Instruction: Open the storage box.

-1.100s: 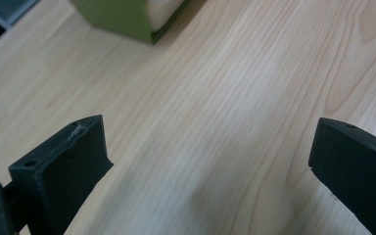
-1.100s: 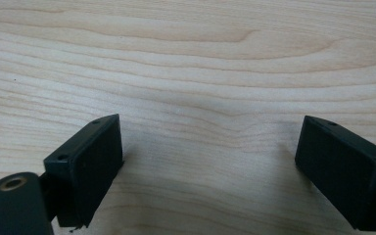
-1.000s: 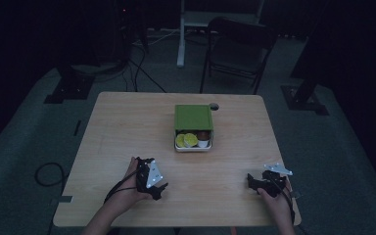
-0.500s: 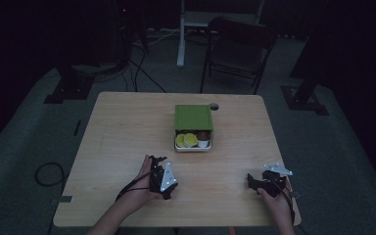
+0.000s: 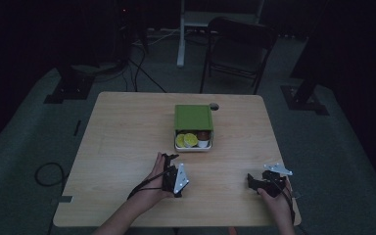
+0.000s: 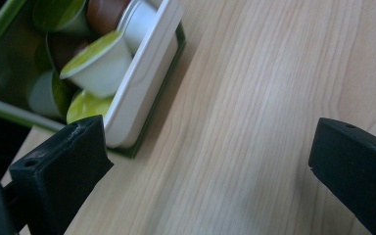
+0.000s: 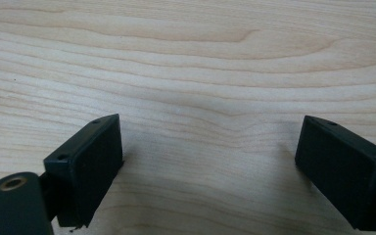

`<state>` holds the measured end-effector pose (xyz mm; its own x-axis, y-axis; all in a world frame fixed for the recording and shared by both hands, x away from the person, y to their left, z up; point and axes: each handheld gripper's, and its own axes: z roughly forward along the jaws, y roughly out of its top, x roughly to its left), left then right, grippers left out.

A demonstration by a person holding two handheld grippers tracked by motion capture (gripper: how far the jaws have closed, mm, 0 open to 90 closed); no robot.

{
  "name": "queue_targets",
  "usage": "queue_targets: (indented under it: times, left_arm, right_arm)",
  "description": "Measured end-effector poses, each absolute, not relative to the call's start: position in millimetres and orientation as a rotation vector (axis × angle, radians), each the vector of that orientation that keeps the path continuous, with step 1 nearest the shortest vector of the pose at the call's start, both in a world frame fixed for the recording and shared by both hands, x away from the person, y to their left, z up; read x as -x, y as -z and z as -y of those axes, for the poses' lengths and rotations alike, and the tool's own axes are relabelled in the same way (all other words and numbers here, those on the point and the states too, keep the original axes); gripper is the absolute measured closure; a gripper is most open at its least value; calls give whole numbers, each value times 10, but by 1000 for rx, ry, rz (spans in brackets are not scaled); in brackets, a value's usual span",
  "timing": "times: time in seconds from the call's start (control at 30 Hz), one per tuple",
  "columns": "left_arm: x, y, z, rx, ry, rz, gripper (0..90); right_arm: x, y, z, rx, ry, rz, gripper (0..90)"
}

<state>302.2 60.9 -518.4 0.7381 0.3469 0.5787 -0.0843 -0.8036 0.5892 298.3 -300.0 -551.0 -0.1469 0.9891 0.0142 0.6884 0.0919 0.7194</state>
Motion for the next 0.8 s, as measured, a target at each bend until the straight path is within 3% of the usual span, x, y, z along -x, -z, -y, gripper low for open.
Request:
queue_targets:
  times: [0.8]
  left_arm:
    - [-3253,5246,-155,-2349,-993,-47,17]
  right_arm:
    - [-2983,5510,3001,-1642,-818,-1892,101]
